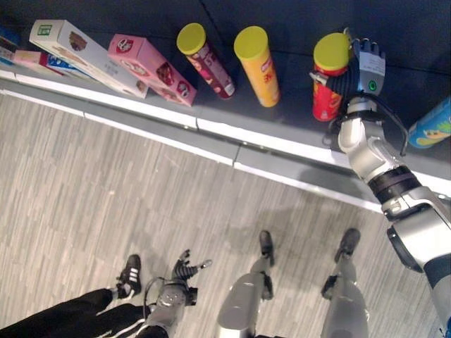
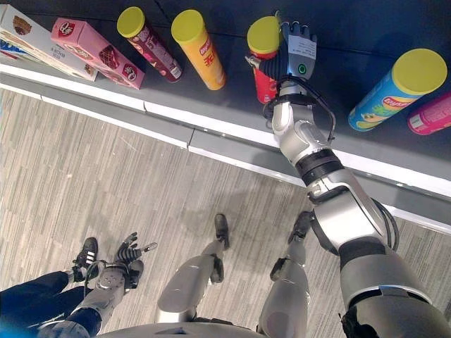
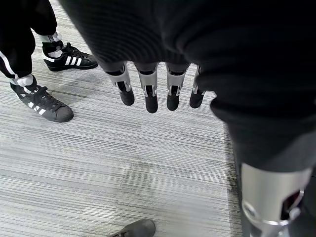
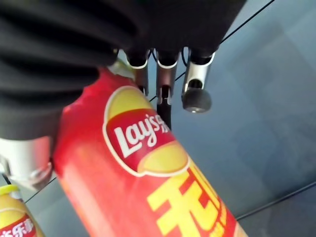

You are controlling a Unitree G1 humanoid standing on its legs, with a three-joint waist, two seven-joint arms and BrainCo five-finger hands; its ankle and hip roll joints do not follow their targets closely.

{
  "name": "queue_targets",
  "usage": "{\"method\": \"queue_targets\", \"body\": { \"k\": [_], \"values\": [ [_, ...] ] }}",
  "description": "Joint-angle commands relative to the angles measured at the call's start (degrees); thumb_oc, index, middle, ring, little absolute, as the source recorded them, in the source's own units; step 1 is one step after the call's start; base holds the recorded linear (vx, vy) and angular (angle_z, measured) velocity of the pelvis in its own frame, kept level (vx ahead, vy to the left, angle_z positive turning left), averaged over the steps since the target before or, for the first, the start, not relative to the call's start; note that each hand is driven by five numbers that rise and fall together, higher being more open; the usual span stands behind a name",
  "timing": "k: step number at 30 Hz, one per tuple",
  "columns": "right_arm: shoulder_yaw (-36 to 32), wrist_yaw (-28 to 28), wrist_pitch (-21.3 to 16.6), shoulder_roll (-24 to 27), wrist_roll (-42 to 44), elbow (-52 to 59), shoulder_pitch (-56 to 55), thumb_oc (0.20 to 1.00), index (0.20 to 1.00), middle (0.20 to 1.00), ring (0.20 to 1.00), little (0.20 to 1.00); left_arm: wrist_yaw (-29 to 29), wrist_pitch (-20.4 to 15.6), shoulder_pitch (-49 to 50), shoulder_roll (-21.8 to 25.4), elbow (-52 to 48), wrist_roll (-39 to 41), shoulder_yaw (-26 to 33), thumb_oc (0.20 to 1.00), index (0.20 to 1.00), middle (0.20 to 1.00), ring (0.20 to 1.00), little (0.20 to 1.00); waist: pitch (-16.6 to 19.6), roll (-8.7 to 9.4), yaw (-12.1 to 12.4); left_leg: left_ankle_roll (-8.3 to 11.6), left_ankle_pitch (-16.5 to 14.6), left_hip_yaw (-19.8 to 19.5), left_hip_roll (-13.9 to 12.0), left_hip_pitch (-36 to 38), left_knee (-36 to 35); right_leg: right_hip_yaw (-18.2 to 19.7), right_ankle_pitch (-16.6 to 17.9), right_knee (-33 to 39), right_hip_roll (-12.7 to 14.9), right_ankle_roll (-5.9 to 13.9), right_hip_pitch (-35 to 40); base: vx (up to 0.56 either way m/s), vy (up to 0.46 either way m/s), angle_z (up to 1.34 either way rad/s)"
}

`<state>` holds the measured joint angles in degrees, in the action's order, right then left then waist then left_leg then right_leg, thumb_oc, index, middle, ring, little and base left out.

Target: Put the goods on the table back onto the shelves and tidy them up.

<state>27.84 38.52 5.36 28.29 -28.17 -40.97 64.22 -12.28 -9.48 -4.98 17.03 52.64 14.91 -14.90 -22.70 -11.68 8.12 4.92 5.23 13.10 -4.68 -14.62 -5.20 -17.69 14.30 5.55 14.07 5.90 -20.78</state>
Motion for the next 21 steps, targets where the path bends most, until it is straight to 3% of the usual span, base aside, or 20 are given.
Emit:
{"method": "queue_targets", "body": {
  "k": [1,16,17,20,21],
  "values": [
    [1.09,1.83,-2.33,0.69,-0.34,1.85,5.04,0.200,0.200,0.200,0.200,0.200,-1.42,-0.98,-1.72,1.99,2.03,-1.47,-2.50,1.000,1.000,1.000,1.000,1.000,-0.14,1.24,1.58,3.32,3.23,1.08,-1.40,-2.59,1.09,0.23,-6.67,-7.98,6.59,7.21,4.91,0.00,0.000,0.00],
    [1.73,0.87,-2.62,0.82,-0.41,1.75,3.13,0.200,0.200,0.200,0.200,0.200,-1.32,-0.79,-2.44,1.90,2.21,-2.01,-2.75,1.000,1.000,1.000,1.000,1.000,0.03,1.52,0.93,3.42,2.97,1.77,-1.58,-2.16,1.14,0.47,-6.45,-7.69,6.46,7.22,4.73,0.00,0.000,0.00],
    [1.77,0.71,-2.78,0.61,-0.35,1.84,2.90,0.445,0.445,0.445,0.445,0.445,-1.26,-0.75,-2.44,1.88,2.26,-2.06,-2.74,1.000,1.000,1.000,1.000,1.000,0.07,1.54,0.90,3.41,2.93,1.79,-1.57,-2.16,1.16,0.51,-6.43,-7.70,6.46,7.19,4.71,0.00,0.000,0.00],
    [2.13,-0.04,-3.13,0.17,-0.37,2.73,2.01,1.000,1.000,1.000,1.000,1.000,-1.17,-0.72,-2.59,1.92,2.30,-2.05,-2.55,1.000,1.000,1.000,1.000,1.000,0.27,1.72,0.65,3.33,2.78,1.91,-1.61,-2.00,1.28,0.53,-6.30,-7.65,6.53,7.16,4.77,-0.01,-0.005,-0.04],
    [2.15,-0.13,-3.26,0.04,-0.36,2.99,1.69,1.000,1.000,1.000,1.000,1.000,-1.19,-0.71,-2.61,1.90,2.28,-2.09,-2.59,1.000,1.000,1.000,1.000,1.000,0.30,1.75,0.58,3.31,2.76,1.92,-1.63,-1.97,1.28,0.54,-6.28,-7.64,6.53,7.16,4.77,-0.03,-0.008,-0.05]
  ]
}}
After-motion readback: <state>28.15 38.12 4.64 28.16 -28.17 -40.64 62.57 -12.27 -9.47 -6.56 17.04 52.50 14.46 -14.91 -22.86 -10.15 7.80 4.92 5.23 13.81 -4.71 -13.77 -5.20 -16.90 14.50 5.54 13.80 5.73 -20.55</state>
